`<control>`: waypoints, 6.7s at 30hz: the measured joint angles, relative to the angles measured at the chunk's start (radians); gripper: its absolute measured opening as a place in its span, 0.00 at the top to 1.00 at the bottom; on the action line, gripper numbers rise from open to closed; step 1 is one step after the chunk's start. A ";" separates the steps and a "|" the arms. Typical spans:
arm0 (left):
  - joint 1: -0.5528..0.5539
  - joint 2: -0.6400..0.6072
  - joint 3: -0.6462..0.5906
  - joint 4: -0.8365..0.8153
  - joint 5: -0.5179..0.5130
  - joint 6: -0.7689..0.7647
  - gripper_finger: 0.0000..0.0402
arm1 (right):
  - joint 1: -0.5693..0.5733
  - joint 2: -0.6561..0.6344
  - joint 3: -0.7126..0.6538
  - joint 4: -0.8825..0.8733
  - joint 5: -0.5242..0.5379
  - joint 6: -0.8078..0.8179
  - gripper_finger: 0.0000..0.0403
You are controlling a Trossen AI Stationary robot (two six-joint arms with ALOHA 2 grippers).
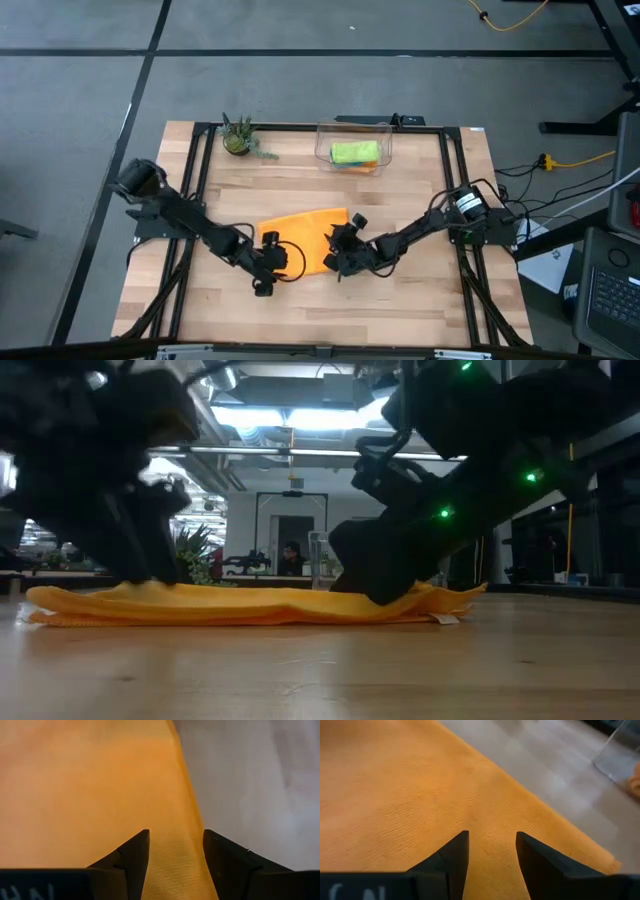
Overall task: Fold microfiber towels
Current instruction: Fold the orange towel on the table
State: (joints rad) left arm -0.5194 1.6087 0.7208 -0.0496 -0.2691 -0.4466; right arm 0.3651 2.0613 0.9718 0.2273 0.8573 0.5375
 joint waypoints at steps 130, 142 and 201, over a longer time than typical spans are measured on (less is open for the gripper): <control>-0.114 0.051 0.634 -1.449 -0.400 -0.310 0.56 | -0.120 0.294 0.487 0.133 -0.399 -0.443 0.59; -0.123 0.051 0.634 -1.388 -0.399 -0.310 0.56 | -0.028 -0.008 0.492 -0.328 -0.415 -0.347 0.59; -0.249 0.239 0.352 -0.350 0.057 -0.337 0.40 | 0.161 0.110 0.465 -0.510 -0.603 -0.359 0.34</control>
State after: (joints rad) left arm -0.7685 1.8480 1.0733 -0.3995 -0.2121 -0.7840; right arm 0.5266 2.1710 1.4363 -0.2826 0.2544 0.1786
